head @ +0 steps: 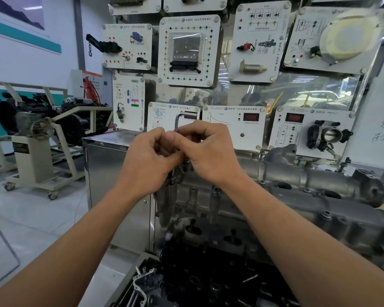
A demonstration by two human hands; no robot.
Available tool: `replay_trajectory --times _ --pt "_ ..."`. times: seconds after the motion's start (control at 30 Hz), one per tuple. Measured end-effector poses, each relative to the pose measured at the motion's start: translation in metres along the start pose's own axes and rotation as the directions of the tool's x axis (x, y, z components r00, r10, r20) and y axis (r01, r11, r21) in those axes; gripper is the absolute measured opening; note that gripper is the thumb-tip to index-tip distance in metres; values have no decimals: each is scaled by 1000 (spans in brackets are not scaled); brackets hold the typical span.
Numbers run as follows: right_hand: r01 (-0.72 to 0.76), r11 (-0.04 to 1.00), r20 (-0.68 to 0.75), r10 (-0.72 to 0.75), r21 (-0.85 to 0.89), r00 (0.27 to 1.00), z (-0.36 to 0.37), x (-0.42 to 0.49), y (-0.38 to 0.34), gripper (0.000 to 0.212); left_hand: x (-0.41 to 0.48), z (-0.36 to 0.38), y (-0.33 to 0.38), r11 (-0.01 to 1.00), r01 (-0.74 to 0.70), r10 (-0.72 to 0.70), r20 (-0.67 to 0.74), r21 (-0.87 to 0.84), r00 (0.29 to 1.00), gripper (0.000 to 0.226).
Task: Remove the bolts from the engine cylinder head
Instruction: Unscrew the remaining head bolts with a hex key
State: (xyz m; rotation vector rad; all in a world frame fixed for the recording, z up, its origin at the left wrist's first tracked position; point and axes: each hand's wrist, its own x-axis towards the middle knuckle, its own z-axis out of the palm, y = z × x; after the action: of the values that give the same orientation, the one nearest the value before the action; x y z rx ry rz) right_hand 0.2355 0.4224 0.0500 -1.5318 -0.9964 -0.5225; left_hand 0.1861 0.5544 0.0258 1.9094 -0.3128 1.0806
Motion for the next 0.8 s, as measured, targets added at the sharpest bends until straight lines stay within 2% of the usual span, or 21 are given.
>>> replay_trajectory --times 0.07,0.13,0.23,0.3,0.37,0.47,0.57,0.63,0.7,0.8 --pt "-2 1000 14 2 11 1000 0 1 1 7 1 -1 0 1000 8 -8 9 8 1000 20" --pt "-9 1000 37 9 15 999 -1 2 1 7 0 -7 -2 998 22 -16 107 -55 994 9" --pt "-19 1000 68 19 -1 997 -1 2 0 6 -3 -18 -5 982 40 21 315 -187 949 27" --pt "-50 999 92 49 2 995 1 2 0 6 -4 -23 -5 980 34 41 365 -196 930 30" --pt "-74 997 118 73 10 990 2 2 -1 8 -5 -25 -6 983 43 19 330 -180 944 27" --pt "-43 999 115 44 -10 992 2 1 -4 6 -4 -20 -6 987 59 -28 201 -151 979 9" --pt "-21 1000 75 22 -21 997 2 -1 -6 9 -2 -10 -4 997 -20 28 95 -75 995 19" --pt "-25 999 62 26 -21 998 2 -1 -6 14 0 -6 -3 999 -33 35 76 -37 996 21" --pt "-21 999 67 23 -24 998 2 0 -6 16 1 -7 -3 996 18 -7 119 -92 993 21" --pt "-23 999 71 25 -29 997 2 -1 -6 12 0 -18 -5 971 77 -4 307 -225 952 24"
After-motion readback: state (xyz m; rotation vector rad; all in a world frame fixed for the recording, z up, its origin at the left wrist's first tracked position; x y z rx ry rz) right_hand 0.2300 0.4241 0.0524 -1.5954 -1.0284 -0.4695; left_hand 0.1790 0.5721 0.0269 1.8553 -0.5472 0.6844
